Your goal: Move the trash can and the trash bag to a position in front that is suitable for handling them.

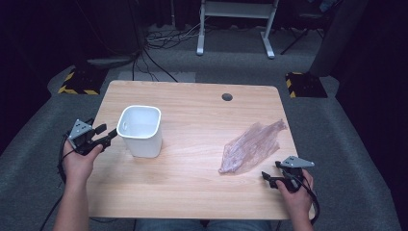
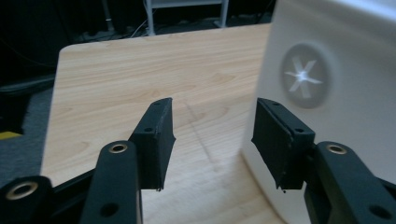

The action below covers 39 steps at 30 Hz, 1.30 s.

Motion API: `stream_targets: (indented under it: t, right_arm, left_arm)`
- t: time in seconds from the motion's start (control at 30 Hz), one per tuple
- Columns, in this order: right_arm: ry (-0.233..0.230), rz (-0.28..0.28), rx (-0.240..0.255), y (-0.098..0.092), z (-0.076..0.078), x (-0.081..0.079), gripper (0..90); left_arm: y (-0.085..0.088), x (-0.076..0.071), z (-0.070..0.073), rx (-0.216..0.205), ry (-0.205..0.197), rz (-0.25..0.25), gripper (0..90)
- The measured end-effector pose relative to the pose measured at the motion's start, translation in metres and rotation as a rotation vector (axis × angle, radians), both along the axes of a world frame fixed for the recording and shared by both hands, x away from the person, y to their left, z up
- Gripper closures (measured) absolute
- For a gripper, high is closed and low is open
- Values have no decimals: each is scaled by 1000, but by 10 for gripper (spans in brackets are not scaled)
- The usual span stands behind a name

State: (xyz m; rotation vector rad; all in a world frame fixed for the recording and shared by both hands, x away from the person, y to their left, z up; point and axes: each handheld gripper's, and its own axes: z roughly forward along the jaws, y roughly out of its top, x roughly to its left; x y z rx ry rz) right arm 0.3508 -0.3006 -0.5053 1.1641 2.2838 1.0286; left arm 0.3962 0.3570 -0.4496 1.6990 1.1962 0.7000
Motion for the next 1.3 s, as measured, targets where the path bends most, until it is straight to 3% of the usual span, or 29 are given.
stream_targets:
  t: [0.07, 0.17, 0.27, 0.37, 0.5, 0.63, 0.77, 0.83, 0.93, 1.13, 1.3]
  right_arm:
    - [1, -1, 1, 0, 0, 0, 240]
    - [2, -9, 8, 0, 0, 0, 252]
    - [2, -10, 8, 0, 0, 0, 255]
    - [2, -8, 7, 0, 0, 0, 257]
    - [1, -9, 6, 0, 0, 0, 259]
    - [3, -9, 8, 0, 0, 0, 261]
    - [1, -6, 9, 0, 0, 1, 262]
    - [2, -9, 11, 0, 0, 1, 284]
    - [-3, -18, 20, 3, 1, 0, 340]
    - [-56, -39, 45, 21, 15, -2, 325]
    - [-95, -4, 74, 50, 32, 1, 325]
  left_arm:
    - [-4, 10, -4, 14, 35, 31, 461]
    - [-8, 23, -11, 31, 30, 33, 433]
    - [-10, 34, -25, 1, -2, 5, 440]
    - [-14, 37, -32, 15, 17, -17, 456]
    - [-20, 36, -33, 15, 72, -43, 463]
    - [-31, 34, -32, 43, 64, -89, 471]
    - [-50, 34, -34, 29, 71, -143, 469]
    - [-63, 33, -34, 28, 90, -175, 482]
    - [-78, 31, -32, 36, 87, -213, 486]
    - [-101, 25, -26, 36, 71, -261, 471]
    - [-121, 19, -23, 22, 77, -324, 473]
